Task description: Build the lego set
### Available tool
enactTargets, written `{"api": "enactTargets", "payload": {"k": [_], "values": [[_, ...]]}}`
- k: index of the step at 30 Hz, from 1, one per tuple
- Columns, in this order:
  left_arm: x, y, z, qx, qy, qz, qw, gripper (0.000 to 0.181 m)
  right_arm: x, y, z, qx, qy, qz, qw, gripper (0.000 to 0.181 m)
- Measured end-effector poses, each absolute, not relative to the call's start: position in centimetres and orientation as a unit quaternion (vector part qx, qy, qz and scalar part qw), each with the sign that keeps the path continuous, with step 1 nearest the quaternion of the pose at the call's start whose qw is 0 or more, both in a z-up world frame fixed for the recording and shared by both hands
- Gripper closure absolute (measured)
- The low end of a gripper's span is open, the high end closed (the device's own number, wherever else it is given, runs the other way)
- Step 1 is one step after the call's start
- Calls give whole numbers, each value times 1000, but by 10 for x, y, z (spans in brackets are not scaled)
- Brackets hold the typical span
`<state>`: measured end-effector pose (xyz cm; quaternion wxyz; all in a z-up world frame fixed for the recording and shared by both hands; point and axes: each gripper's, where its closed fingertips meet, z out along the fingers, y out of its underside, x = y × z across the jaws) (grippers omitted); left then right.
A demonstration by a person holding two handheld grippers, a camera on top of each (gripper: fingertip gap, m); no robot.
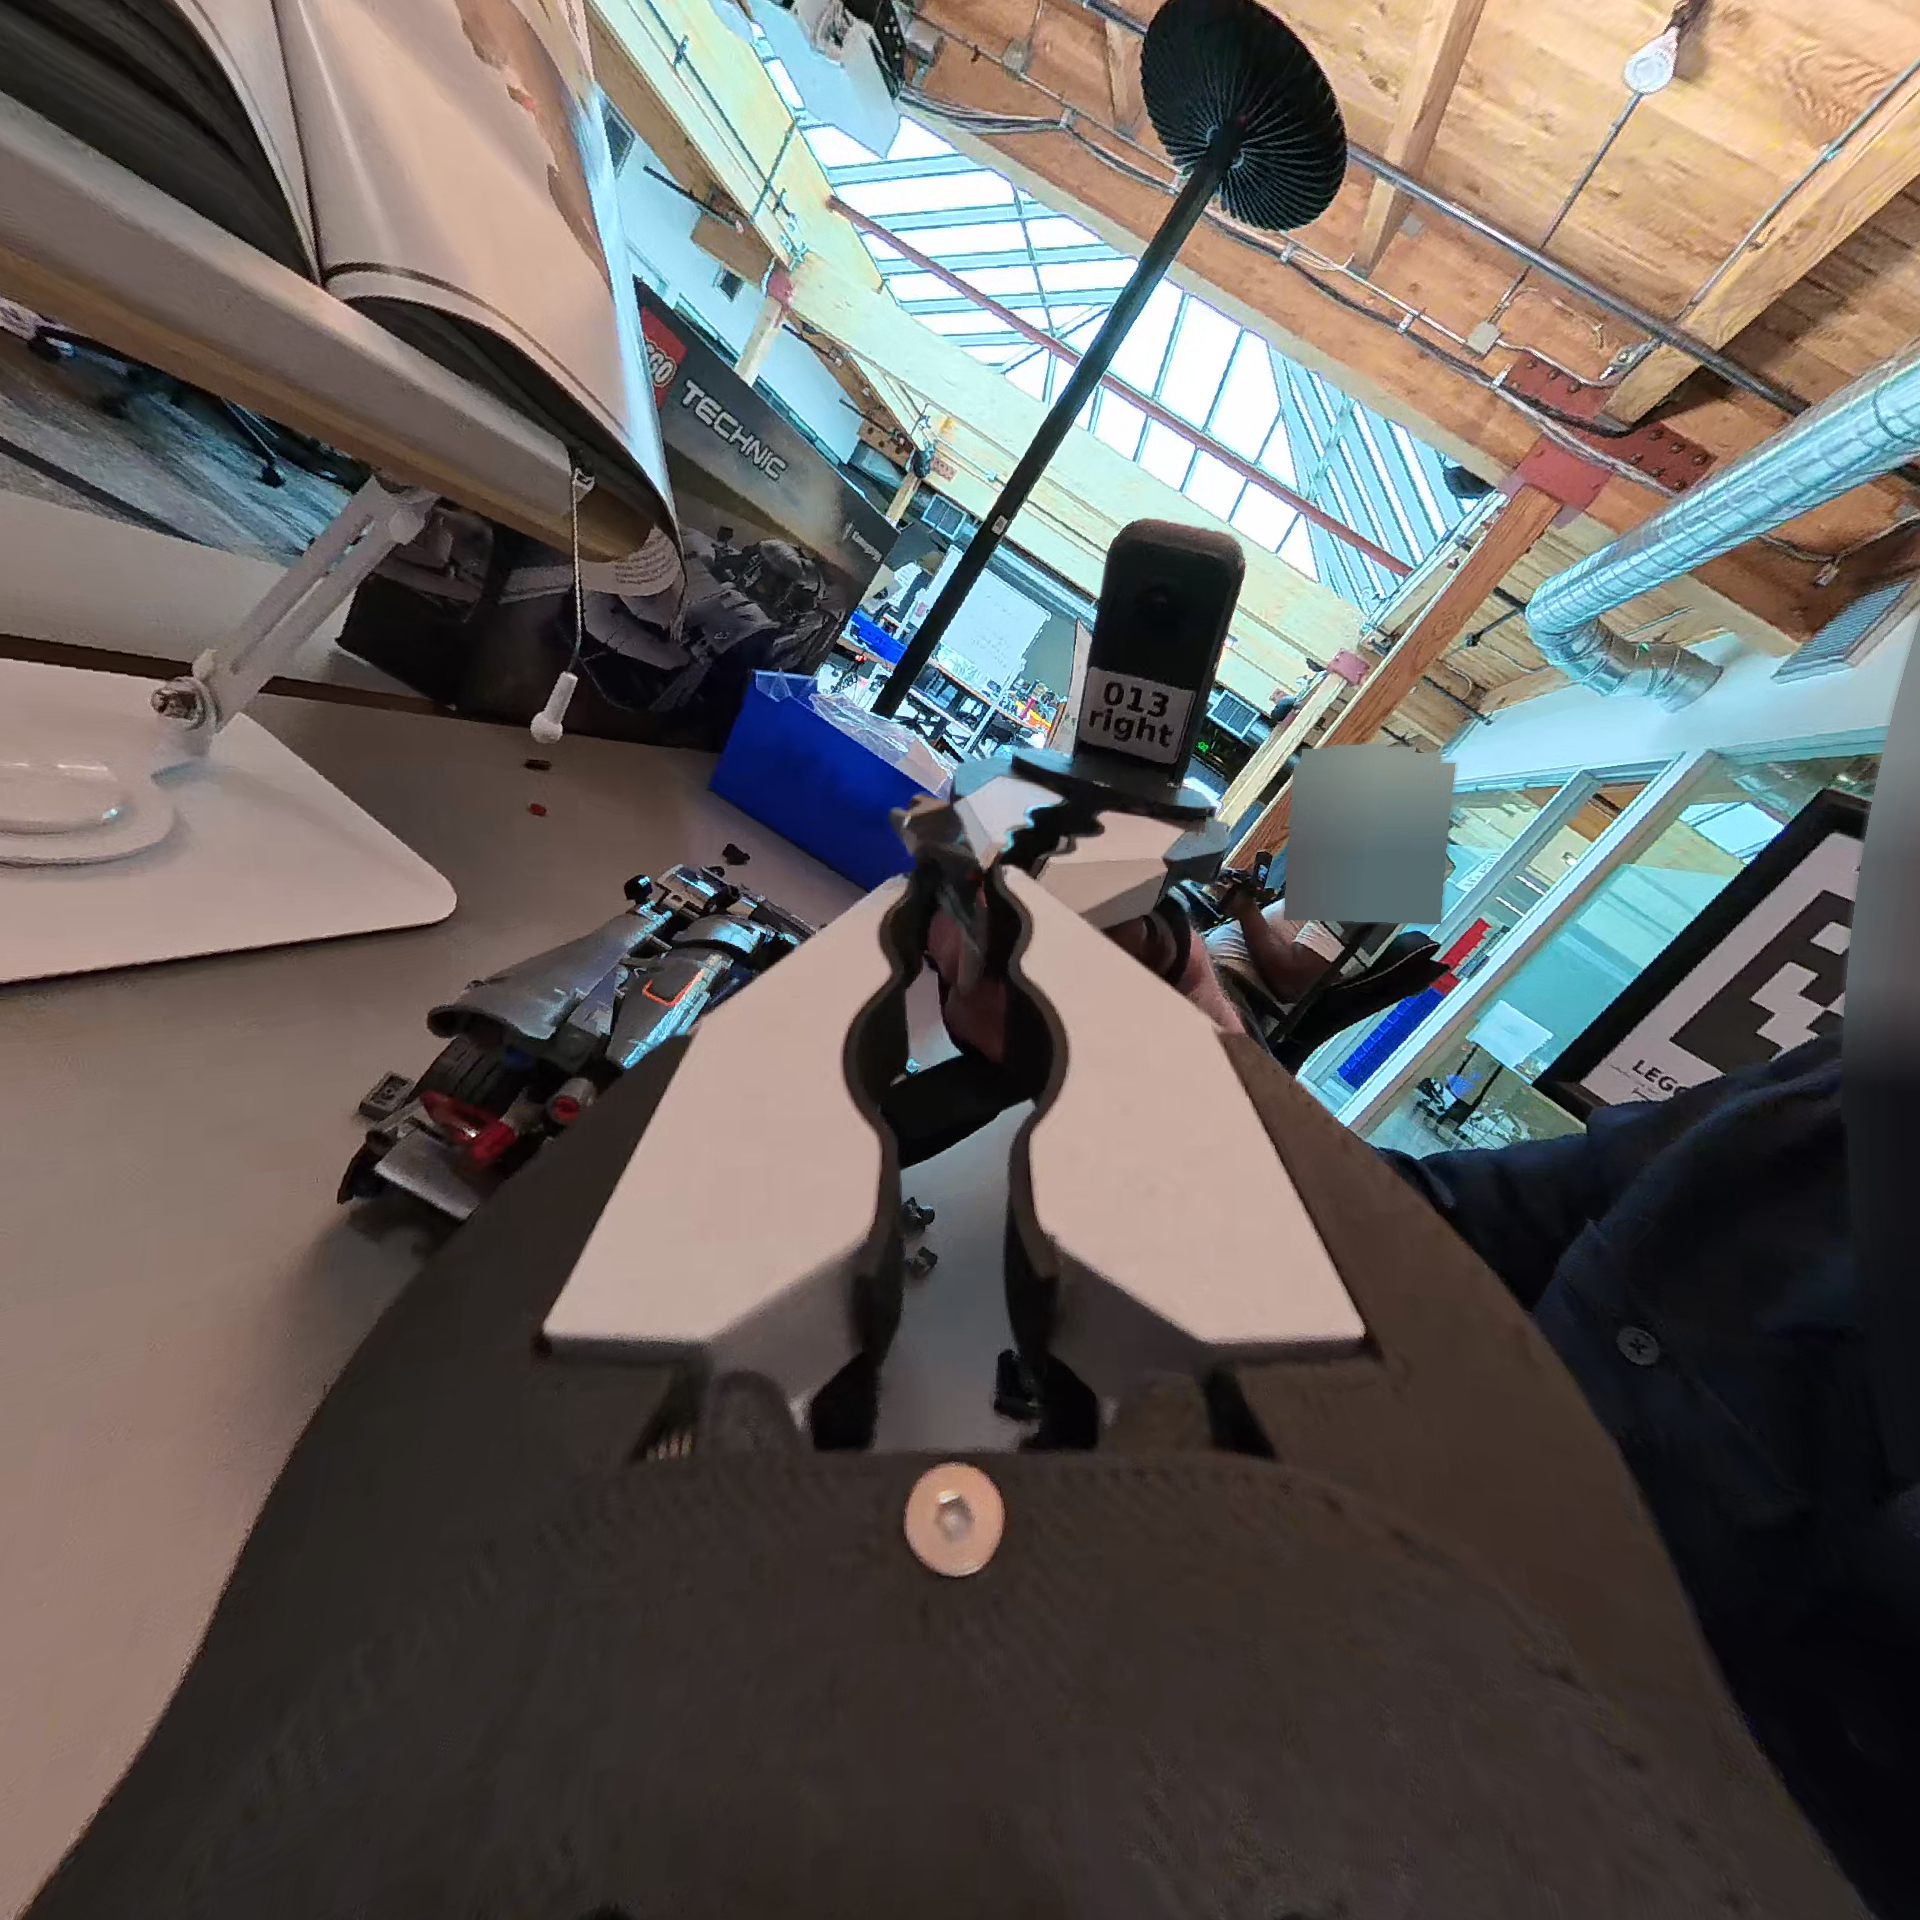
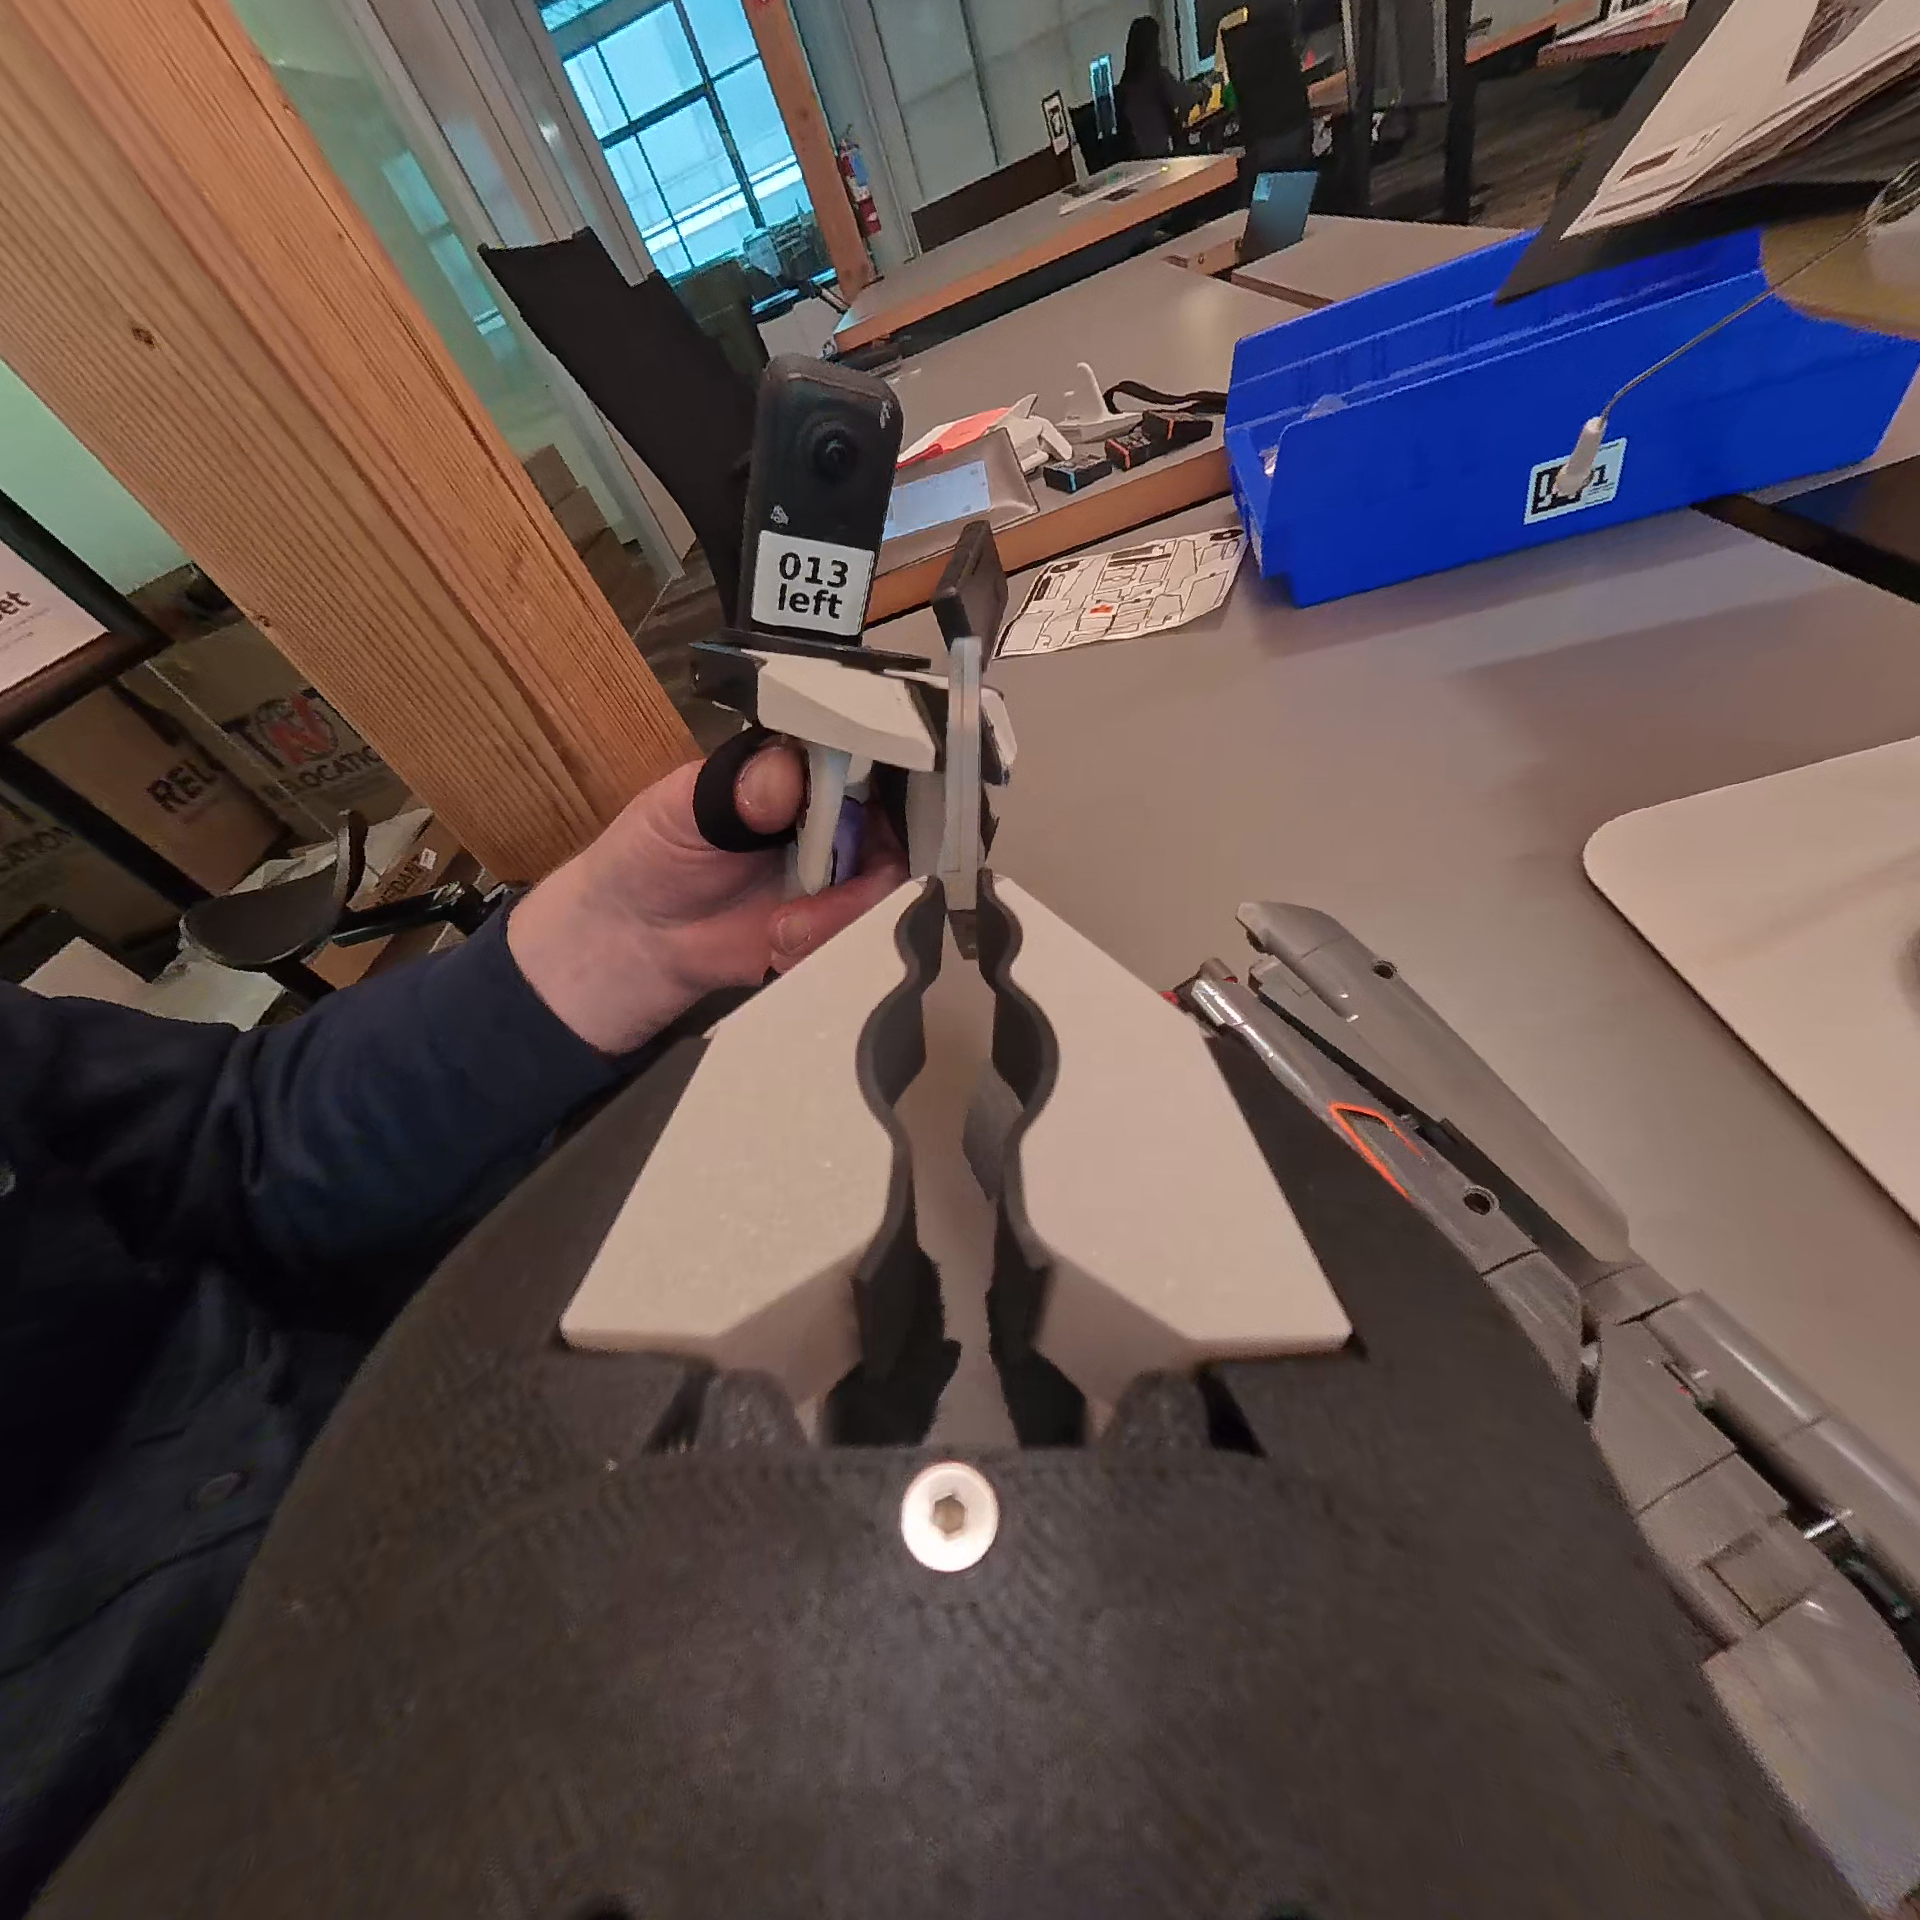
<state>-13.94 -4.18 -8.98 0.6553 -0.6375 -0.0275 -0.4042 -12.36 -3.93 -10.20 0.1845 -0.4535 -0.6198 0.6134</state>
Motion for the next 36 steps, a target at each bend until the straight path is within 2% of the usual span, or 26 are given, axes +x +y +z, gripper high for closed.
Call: {"api": "enactTargets", "payload": {"k": [11,22,36], "values": [[-140,-39,-89,-639,-23,-403,655,175,-127,-38,-109,-473,-611,613,168,176],[-148,-27,-145,-752,-58,-383,533,177,-130,-22,-129,-504,-633,557,188,174],[-155,-29,-154,-790,-35,-409,456,178,-130,-25,-136,-504,-647,541,187,176]]}}
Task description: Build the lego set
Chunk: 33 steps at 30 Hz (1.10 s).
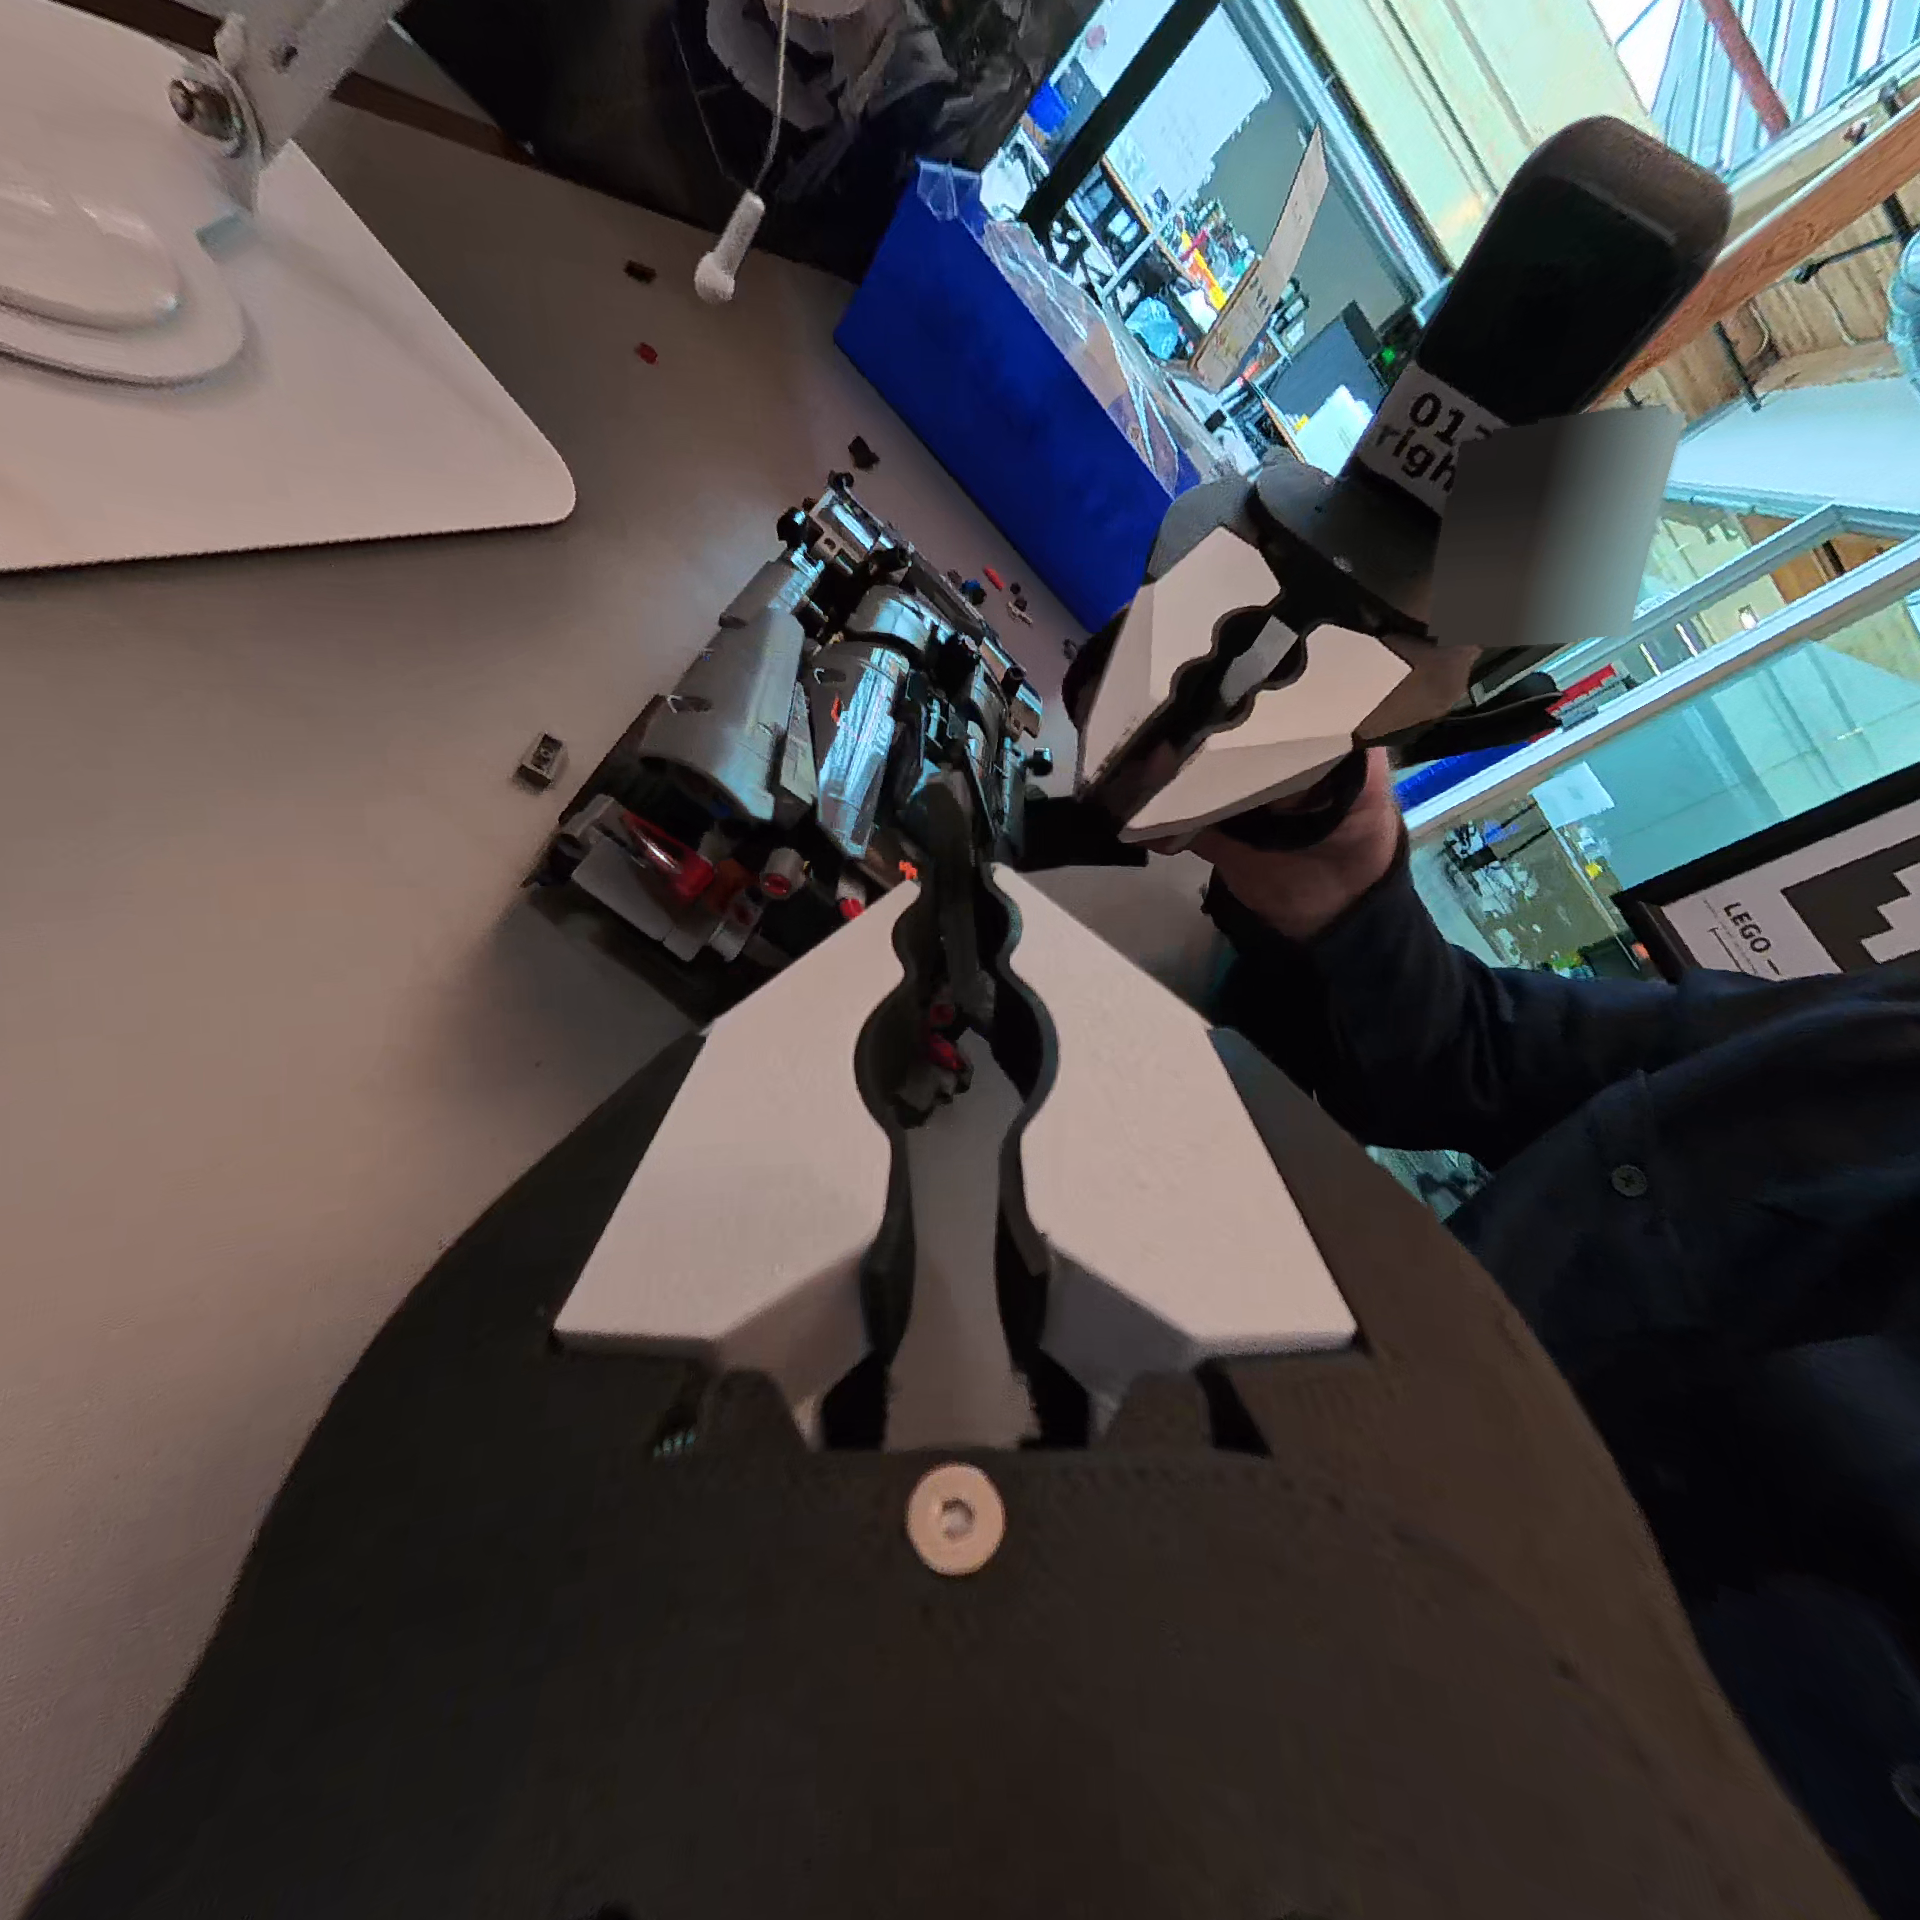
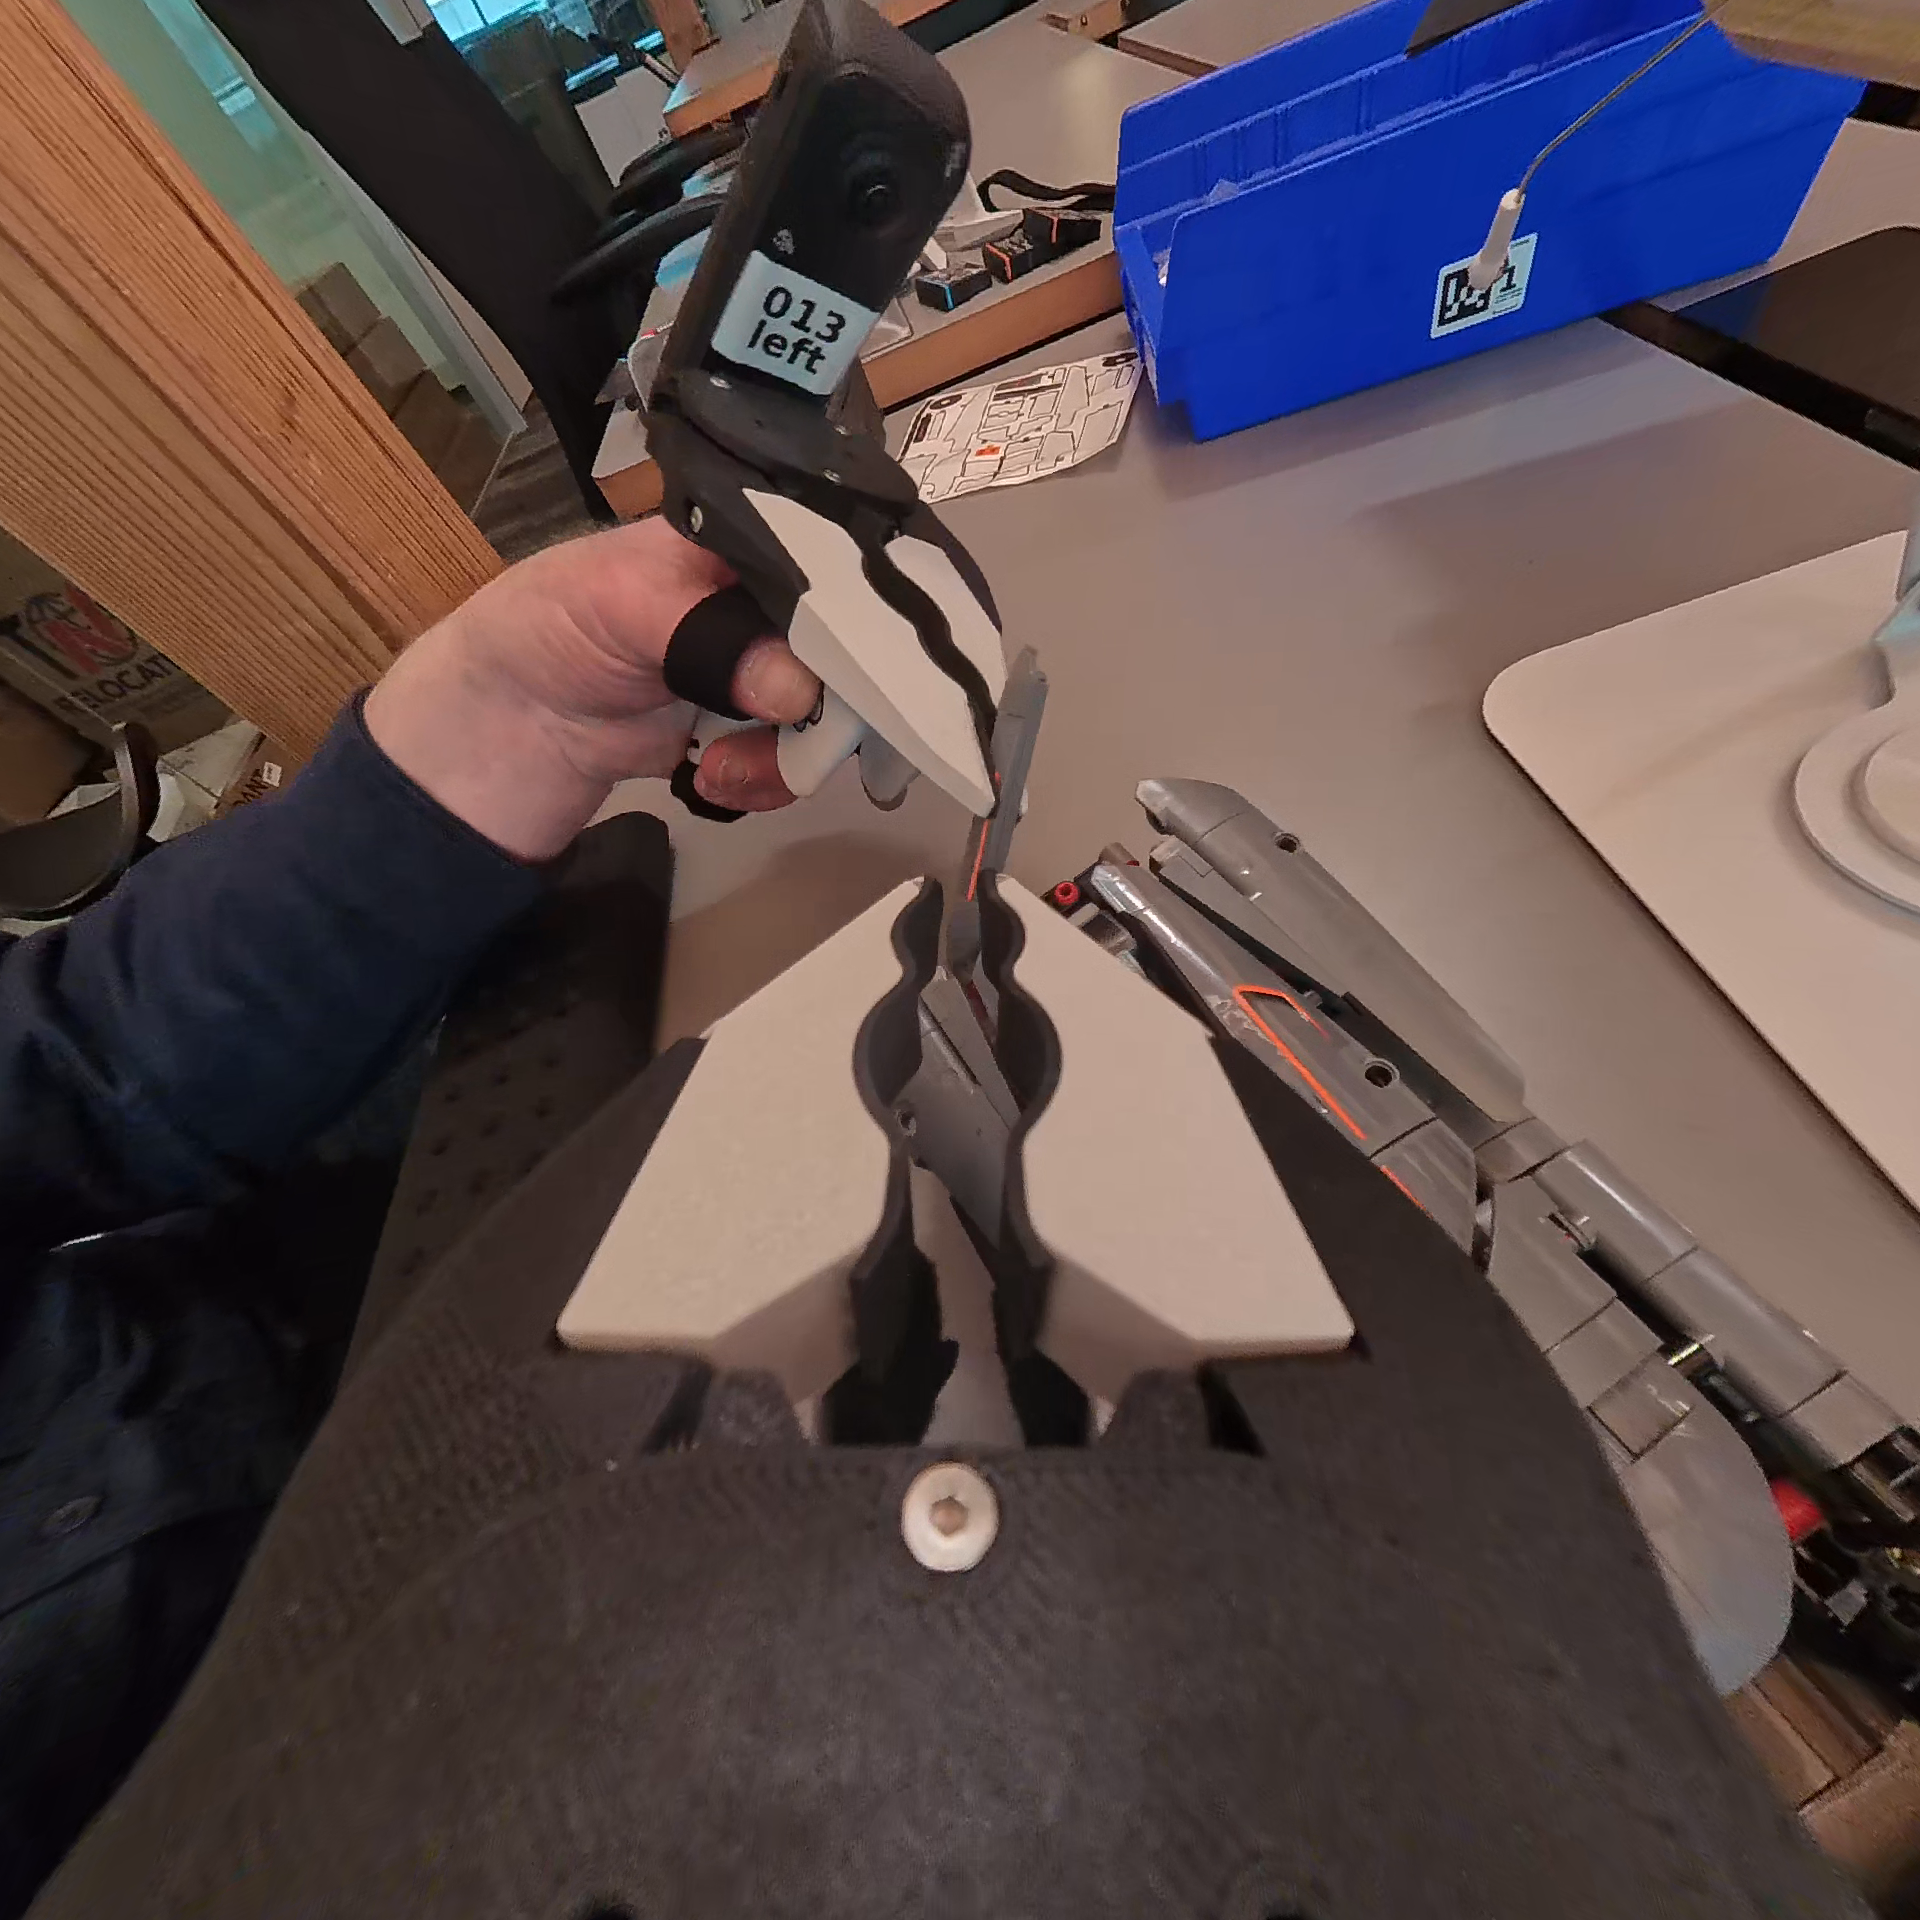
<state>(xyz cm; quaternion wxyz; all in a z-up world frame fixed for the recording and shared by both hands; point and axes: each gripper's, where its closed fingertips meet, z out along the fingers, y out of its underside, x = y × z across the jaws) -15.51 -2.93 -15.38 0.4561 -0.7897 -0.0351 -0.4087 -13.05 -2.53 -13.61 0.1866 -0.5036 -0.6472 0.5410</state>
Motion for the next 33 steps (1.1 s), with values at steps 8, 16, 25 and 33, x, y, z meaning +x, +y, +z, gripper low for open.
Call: {"api": "enactTargets", "payload": {"k": [8,16,25,33], "values": [[-151,-25,-165,-801,-31,-432,413,177,-131,-26,-140,-505,-649,538,182,176],[-149,-23,-175,-800,-40,-447,397,176,-131,-27,-140,-505,-650,538,182,176],[-146,-25,-181,-791,-55,-464,395,176,-131,-27,-139,-504,-651,537,185,176],[-147,-32,-186,-769,-87,-486,405,177,-130,-28,-135,-501,-650,540,187,177]]}}
